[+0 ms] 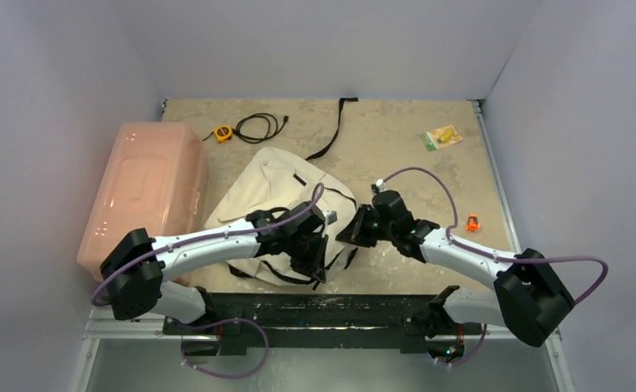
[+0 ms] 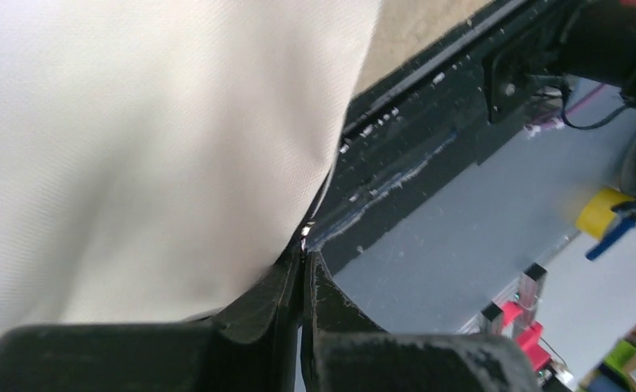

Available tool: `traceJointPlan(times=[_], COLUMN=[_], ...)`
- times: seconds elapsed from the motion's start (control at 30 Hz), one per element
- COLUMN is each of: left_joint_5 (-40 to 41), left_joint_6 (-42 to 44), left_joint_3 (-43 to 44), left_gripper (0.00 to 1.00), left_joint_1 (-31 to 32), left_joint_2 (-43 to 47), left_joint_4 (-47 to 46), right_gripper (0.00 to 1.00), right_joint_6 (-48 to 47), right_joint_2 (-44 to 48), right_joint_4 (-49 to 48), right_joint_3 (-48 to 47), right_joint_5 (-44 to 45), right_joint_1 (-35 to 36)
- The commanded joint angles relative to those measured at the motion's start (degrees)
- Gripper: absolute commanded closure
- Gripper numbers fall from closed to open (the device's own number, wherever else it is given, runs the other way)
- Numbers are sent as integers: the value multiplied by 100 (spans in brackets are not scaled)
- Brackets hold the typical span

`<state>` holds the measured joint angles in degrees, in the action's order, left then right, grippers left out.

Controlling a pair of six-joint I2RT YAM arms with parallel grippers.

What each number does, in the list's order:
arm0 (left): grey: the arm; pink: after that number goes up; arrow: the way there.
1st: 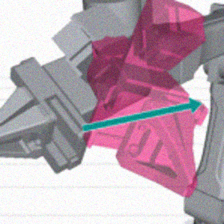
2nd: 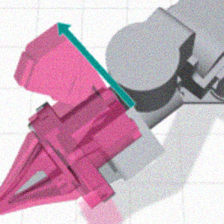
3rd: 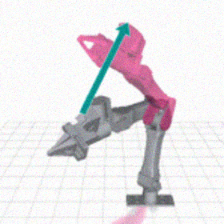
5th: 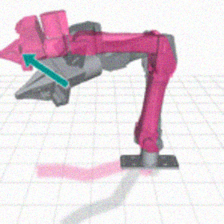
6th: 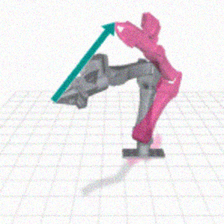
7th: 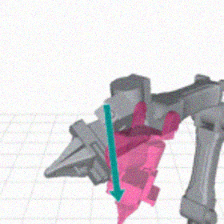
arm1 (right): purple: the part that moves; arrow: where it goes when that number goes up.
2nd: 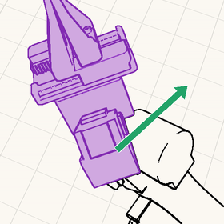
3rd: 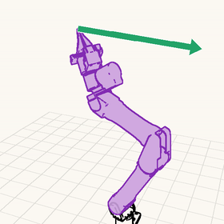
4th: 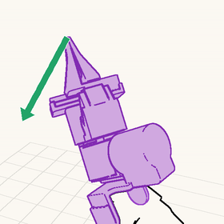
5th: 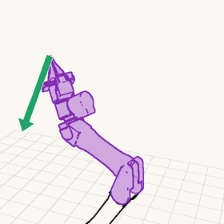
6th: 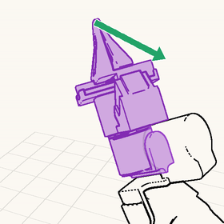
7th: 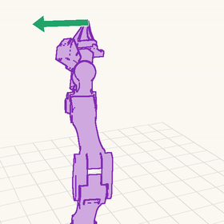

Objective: Pack the student bag
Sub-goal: Zip the student bag at the center of the board.

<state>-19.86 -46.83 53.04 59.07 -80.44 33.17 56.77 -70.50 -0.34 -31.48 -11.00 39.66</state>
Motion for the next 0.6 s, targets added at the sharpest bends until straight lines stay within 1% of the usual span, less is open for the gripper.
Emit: traceJointPlan(times=[0.0, 0.07, 0.2, 0.27, 0.33, 0.4, 0.43, 0.47, 0.5, 0.57], left_joint_5=[469, 735, 1390, 1612, 1575, 1523, 1395, 1042, 441, -746], left_joint_6=[284, 320, 277, 152, 156, 111, 108, 124, 110, -145], left_joint_3=[42, -77, -464, -733, -975, -1126, -1197, -1281, -1395, -1579], left_gripper=[100, 100, 100, 100, 100, 100, 100, 100, 100, 100], left_joint_1=[44, 39, -116, -328, -668, -921, -939, -936, -890, -537], left_joint_2=[165, 301, 798, 1174, 1487, 1681, 1718, 1719, 1717, 1621], left_joint_4=[789, 1114, 1803, 2014, 2097, 2150, 2086, 1837, 1404, 29], right_gripper=[100, 100, 100, 100, 100, 100, 100, 100, 100, 100], right_joint_6=[-725, -1160, -1740, -1936, -2109, -2160, -2196, -2256, -2359, -2497], right_joint_2=[91, 60, -466, -651, -865, -993, -1040, -1066, -1060, -1039], right_joint_4=[255, 149, -266, -308, -293, -285, -283, -250, -198, 76], right_joint_3=[-215, -283, -430, -602, -799, -892, -915, -952, -1001, -1180], right_joint_5=[491, 626, 80, 55, -91, -23, 16, 75, 79, -63], right_joint_1=[-1116, -1513, -2407, -2497, -2524, -2569, -2626, -2670, -2676, -2576])
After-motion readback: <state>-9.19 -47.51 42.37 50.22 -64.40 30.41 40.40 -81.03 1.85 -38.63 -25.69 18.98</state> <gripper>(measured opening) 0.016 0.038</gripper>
